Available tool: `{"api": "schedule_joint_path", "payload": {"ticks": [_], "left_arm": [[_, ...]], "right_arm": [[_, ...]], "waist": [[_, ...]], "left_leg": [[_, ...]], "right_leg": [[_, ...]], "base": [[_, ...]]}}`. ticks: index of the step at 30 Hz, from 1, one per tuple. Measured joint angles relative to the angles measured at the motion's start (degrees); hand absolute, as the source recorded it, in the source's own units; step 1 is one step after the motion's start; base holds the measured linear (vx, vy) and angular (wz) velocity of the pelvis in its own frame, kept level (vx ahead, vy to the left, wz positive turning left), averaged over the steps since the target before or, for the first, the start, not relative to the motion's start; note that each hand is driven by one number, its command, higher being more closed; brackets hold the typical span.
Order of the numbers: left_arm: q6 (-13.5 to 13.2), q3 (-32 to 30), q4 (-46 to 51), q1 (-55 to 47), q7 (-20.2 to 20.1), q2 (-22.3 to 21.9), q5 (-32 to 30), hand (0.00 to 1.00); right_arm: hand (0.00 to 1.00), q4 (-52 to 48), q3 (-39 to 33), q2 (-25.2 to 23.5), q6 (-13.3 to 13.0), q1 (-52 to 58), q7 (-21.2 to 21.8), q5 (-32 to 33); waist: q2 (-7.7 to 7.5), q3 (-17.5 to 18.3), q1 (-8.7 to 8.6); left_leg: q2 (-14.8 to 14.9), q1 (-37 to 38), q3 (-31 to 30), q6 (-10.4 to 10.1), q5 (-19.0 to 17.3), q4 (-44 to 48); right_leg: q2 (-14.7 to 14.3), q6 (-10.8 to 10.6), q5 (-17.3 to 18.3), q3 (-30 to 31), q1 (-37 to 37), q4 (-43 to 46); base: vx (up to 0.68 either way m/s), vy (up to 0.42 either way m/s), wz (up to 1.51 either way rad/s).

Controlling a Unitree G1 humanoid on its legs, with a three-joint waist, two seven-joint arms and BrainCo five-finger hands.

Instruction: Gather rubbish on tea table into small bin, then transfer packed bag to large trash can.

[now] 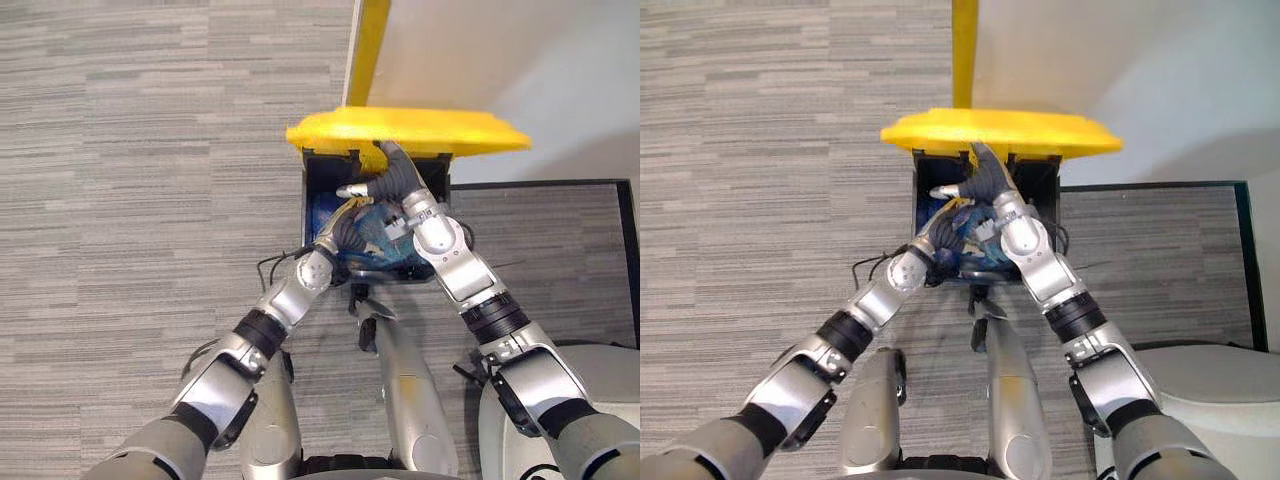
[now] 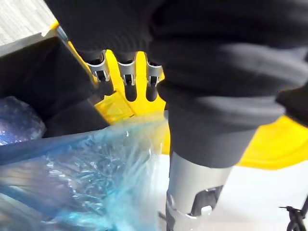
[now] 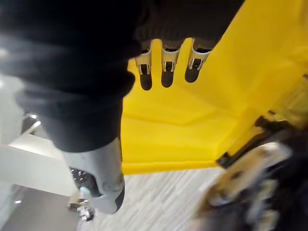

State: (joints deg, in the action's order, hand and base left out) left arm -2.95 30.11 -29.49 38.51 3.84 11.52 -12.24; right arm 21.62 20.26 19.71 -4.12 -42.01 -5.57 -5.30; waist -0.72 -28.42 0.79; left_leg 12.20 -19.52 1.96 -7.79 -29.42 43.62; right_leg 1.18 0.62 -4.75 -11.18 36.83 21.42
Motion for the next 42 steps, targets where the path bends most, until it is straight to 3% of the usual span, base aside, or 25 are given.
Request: {"api": "schedule_joint_path", "payload": {"ticks": [5,8,12,16,25,28,33,39,40,41,42], "left_arm": [[-4.16,0.33,4.97,-8.59,-3.63,8.98,0.95,0.00],[-5.16,-3.06,7.16,-15.81,-5.14,12.04,4.12,0.00],[-6.37,-11.06,8.98,-27.51,-5.31,14.17,12.80,0.00],[-6.70,-17.97,5.38,-34.62,-6.34,11.97,17.94,0.00],[-6.04,-28.79,-10.97,-39.91,-6.07,4.56,16.37,0.00],[-5.02,-30.66,-14.30,-40.02,-5.53,2.41,15.98,0.00],[-4.60,-31.04,-16.23,-40.45,-4.79,2.08,14.79,0.00],[-4.45,-32.41,-17.32,-40.72,-3.75,0.56,14.82,0.00],[-4.38,-33.13,-17.33,-40.87,-3.70,0.40,14.84,0.00],[-4.38,-33.15,-17.44,-40.88,-3.69,-0.01,14.83,0.00],[-4.10,-34.34,-18.76,-41.06,-3.58,-0.24,14.80,0.00]], "right_arm": [[0.00,5.33,0.07,3.26,0.03,3.96,2.10,-2.10],[0.00,7.32,0.06,3.53,0.00,5.79,2.54,-2.17],[0.00,8.19,-0.31,4.63,-0.01,9.85,3.46,-3.39],[0.00,9.11,-4.49,4.52,-0.01,14.04,4.09,-4.36],[0.00,11.31,-7.03,1.03,-0.59,18.04,4.33,-6.56],[0.00,11.92,-8.94,-0.66,-0.93,20.64,4.30,-6.58],[0.00,13.17,-9.01,-4.23,-1.13,23.53,4.28,-6.62],[0.00,10.50,-11.01,-8.81,-1.79,31.77,4.34,-6.55],[0.00,9.62,-11.48,-9.66,-1.81,34.36,4.43,-6.44],[0.00,9.10,-11.49,-10.12,-1.87,35.63,4.55,-6.42],[0.00,8.64,-11.57,-10.89,-1.89,38.32,4.63,-6.44]], "waist": [[0.76,0.75,0.15],[0.85,1.48,0.13],[1.06,2.51,0.35],[1.50,4.39,1.73],[1.01,6.51,2.24],[0.76,6.84,3.12],[-1.69,8.37,3.15],[-3.51,8.88,2.70],[-3.68,9.16,2.37],[-3.22,8.95,2.16],[-4.18,9.47,1.34]], "left_leg": [[-0.40,3.04,-0.49,0.45,0.37,-1.57],[-0.63,4.14,-0.48,0.82,0.86,-2.74],[-1.26,6.52,-0.63,1.20,2.27,-6.28],[-1.31,8.38,-0.68,0.59,3.14,-8.35],[-1.97,12.03,-0.79,1.29,3.39,-10.34],[-2.21,13.99,-1.03,1.28,3.79,-11.64],[-2.22,14.51,-1.40,1.24,3.80,-11.21],[-2.65,14.71,0.99,1.81,3.06,-6.69],[-1.71,14.20,1.51,2.65,4.32,-7.83],[-1.46,13.85,2.42,2.69,5.21,-8.55],[-1.27,14.09,2.85,2.63,6.34,-9.75]], "right_leg": [[0.23,-0.12,-0.18,-0.53,-3.87,-2.21],[0.29,-0.48,-0.77,-0.57,-5.29,-3.69],[0.80,-0.66,-0.96,-1.01,-7.55,-5.69],[0.91,-0.81,-0.78,-1.19,-8.65,-5.65],[1.43,-1.24,0.13,-1.23,-11.47,-5.65],[1.62,-1.46,0.54,-1.41,-12.92,-5.60],[1.59,-1.45,0.64,-1.53,-13.72,-5.68],[1.33,-4.83,-1.34,0.83,-15.64,-8.54],[1.56,-8.28,1.61,0.06,-14.74,-7.39],[2.13,-6.22,2.71,0.25,-12.56,-2.04],[3.34,-1.37,5.66,0.37,-9.78,12.21]], "base": [[-0.04,-0.003,0.09],[-0.04,0.020,0.05],[-0.03,0.013,0.11],[0.01,0.017,0.05],[-0.03,0.032,0.02],[-0.05,0.015,0.05],[-0.06,0.022,0.00],[-0.13,0.082,-0.22],[-0.21,0.082,-0.24],[-0.25,0.014,-0.26],[-0.16,-0.031,-0.19]]}}
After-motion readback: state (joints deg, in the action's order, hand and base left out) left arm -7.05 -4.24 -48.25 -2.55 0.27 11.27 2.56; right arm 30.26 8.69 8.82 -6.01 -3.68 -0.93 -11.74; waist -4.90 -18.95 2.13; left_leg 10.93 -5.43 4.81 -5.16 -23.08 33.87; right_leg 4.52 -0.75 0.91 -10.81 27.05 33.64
